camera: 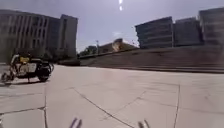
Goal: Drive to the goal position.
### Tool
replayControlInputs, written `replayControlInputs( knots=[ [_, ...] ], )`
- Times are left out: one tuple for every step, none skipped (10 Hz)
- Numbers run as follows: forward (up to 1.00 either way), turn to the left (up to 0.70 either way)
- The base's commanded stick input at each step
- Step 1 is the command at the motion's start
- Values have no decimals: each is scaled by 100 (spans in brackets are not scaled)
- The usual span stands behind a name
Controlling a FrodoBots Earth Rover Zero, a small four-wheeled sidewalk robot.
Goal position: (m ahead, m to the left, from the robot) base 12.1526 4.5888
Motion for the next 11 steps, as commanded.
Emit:
replayControlInputs(
  knots=[
    [100, 40],
    [100, 40],
    [100, 40],
    [100, 11],
    [100, 0],
    [100, 0],
    [100, 0],
    [100, 0],
    [100, 0],
    [100, 0],
    [100, 0]
  ],
)
